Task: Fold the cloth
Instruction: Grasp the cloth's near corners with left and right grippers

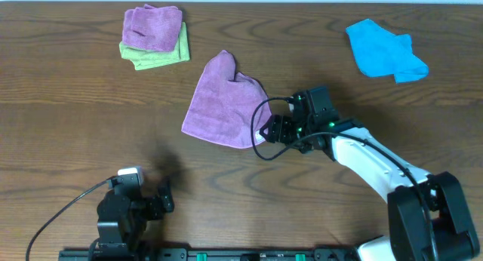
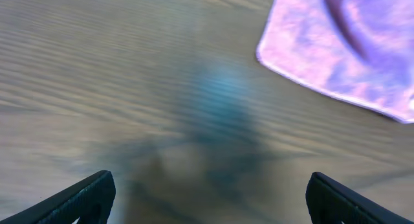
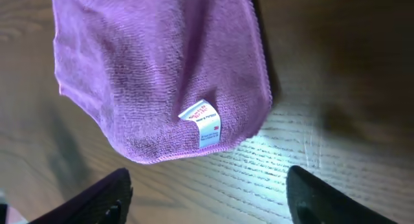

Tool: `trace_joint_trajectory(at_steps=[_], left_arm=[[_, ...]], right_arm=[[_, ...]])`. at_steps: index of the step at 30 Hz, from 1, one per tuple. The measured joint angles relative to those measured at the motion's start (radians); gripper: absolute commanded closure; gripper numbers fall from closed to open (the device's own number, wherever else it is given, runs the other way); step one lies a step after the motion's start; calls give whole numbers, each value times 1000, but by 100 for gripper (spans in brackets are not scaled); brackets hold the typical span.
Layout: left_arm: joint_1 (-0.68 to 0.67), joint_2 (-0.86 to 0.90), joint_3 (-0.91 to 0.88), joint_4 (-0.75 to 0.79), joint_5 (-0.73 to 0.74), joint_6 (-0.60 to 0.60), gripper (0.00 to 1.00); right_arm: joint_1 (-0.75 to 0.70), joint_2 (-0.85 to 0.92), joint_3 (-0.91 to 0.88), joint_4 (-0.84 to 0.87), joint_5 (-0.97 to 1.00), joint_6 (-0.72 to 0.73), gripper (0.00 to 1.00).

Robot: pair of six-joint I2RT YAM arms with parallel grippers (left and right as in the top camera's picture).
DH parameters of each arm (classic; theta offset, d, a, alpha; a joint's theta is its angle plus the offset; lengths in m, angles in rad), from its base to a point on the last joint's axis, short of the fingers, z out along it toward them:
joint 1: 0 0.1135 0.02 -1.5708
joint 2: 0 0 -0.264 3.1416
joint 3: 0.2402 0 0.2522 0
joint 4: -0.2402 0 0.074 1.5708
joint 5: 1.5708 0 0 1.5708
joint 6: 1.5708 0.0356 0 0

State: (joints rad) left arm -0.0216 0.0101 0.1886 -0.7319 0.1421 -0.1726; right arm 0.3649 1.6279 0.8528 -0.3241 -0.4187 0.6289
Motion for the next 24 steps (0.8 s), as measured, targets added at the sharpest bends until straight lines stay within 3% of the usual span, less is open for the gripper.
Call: trace_joint_trajectory(at_steps=[6, 24], left_arm=[[0, 0, 0, 2, 91, -139, 5], [0, 68, 17, 48, 209, -274, 4]], right_arm=[[0, 2, -23, 34, 18, 55, 33], [-1, 102, -24, 140, 52, 143, 37]])
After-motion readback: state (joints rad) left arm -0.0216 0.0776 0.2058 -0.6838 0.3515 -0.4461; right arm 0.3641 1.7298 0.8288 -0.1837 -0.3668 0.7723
